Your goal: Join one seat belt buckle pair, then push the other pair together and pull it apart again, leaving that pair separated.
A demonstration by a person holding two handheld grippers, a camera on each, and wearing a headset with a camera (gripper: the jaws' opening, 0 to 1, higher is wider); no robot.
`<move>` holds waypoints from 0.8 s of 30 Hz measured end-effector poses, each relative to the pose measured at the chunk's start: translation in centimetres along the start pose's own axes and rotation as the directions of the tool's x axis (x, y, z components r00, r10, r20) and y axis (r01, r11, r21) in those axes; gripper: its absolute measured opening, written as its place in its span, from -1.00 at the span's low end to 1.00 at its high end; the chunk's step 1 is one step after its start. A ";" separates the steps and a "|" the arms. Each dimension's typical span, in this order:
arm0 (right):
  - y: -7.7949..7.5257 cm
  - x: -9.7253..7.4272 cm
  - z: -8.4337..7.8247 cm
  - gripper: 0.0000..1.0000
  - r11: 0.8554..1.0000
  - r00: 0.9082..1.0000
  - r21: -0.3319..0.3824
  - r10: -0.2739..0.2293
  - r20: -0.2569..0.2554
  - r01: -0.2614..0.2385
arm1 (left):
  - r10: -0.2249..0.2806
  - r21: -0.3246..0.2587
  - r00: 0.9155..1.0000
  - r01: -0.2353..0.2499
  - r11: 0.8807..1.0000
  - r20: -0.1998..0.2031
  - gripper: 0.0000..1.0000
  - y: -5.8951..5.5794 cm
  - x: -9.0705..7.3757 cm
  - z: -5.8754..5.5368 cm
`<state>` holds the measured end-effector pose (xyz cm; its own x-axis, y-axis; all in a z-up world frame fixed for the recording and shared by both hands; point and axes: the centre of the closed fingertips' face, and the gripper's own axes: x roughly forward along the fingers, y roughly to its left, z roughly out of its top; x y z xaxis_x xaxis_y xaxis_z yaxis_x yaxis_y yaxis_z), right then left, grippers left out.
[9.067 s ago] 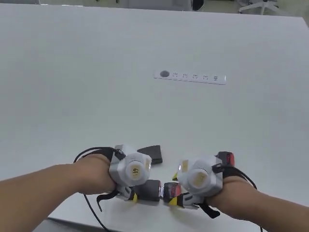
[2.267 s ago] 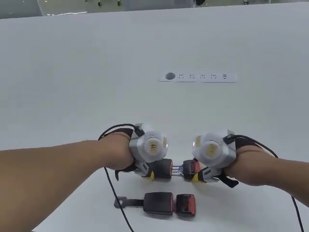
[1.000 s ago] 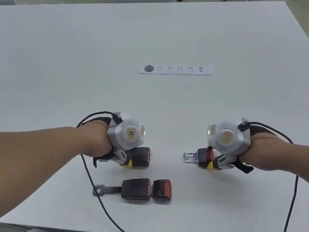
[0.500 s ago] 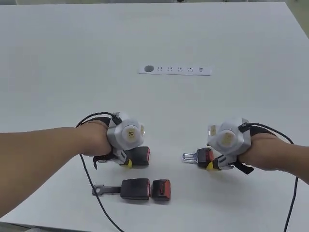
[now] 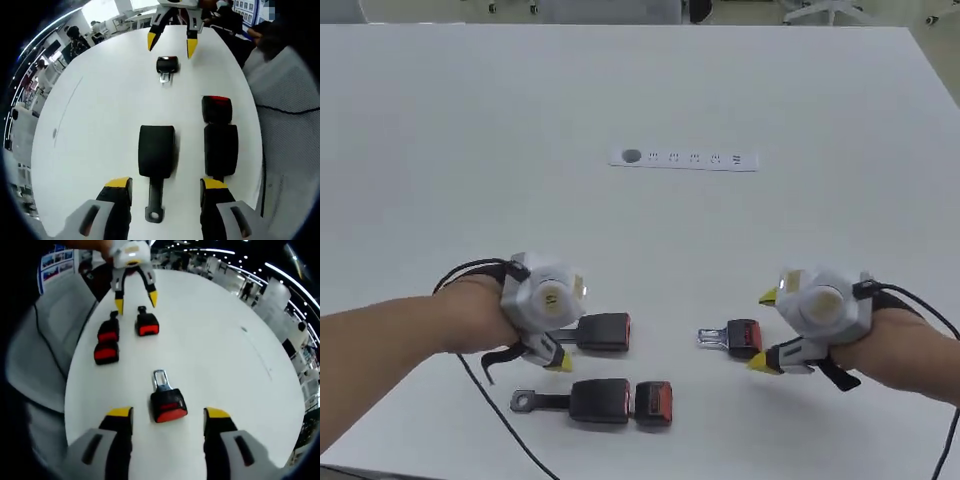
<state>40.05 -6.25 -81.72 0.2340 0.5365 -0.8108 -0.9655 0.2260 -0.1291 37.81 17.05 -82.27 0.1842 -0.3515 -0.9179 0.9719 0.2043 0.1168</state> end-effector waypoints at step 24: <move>6.9 -6.5 1.9 0.59 0.970 0.981 0.230 -0.120 0.154 0.083 | 0.250 -0.386 0.953 -0.168 0.907 0.172 0.69 -5.7 -8.5 -5.5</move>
<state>32.13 -6.62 -76.27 0.3632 0.6244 -0.6915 -0.8905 0.4509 -0.0607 29.94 23.90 -77.18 0.4432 -0.4409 -0.7805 0.7943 0.5968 0.1140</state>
